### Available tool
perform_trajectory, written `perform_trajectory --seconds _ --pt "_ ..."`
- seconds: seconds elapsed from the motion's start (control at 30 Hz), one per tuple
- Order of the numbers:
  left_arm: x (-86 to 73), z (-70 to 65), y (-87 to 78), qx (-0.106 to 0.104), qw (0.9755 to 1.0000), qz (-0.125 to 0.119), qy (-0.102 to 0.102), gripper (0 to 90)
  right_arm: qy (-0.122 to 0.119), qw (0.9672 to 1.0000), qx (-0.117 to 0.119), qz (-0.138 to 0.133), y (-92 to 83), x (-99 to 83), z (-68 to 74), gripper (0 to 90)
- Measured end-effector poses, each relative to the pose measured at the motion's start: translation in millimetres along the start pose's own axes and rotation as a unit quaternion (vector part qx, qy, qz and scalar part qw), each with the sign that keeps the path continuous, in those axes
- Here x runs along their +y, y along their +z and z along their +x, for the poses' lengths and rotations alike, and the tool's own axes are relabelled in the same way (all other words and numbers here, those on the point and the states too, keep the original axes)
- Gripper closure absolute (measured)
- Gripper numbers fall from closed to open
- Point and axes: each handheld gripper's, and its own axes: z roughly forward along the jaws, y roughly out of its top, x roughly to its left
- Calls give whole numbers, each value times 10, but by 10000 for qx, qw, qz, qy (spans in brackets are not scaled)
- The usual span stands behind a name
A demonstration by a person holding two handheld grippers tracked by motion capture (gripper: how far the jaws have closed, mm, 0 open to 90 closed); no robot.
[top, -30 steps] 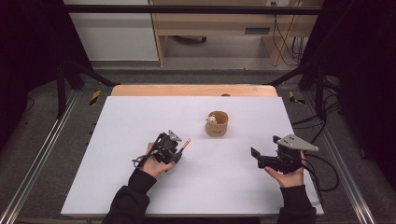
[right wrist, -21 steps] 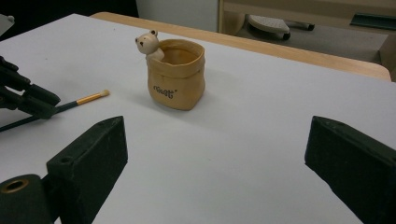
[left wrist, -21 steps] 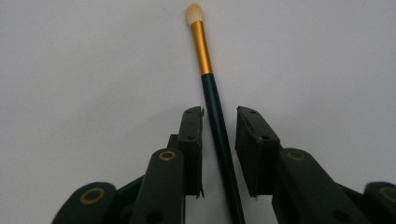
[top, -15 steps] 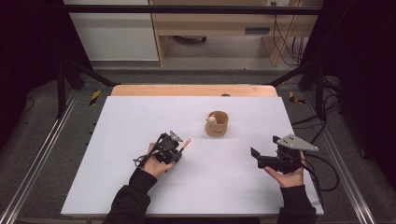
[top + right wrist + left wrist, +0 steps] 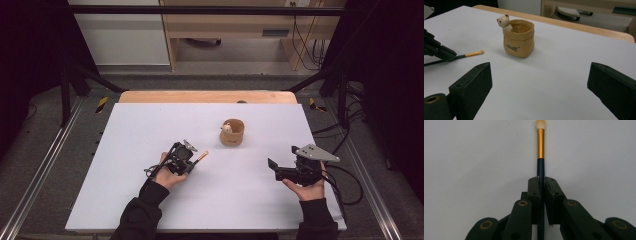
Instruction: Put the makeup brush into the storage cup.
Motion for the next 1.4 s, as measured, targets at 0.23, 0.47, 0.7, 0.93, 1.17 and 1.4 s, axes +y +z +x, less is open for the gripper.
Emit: perform_trajectory --seconds 0.23,0.47,0.7,0.93,1.17,1.4 --pt "11 10 1 -50 10000 30 -9 825 1 10000 2 5 5 -1 2 60" --pt "19 -2 0 -21 10000 53 43 828 -19 10000 7 14 8 -3 2 60" --pt "27 -14 -57 -15 10000 -37 67 829 -19 10000 17 34 14 -7 5 60" --pt "23 -3 -149 -5 9996 -278 15 829 -7 10000 19 27 13 -6 6 60" --pt "9 -9 -253 -44 9988 -476 -57 829 -11 10000 19 20 11 -5 5 60" --pt "-27 -18 -374 -31 9972 -745 -111 829 -12 10000 32 24 14 -7 8 60"
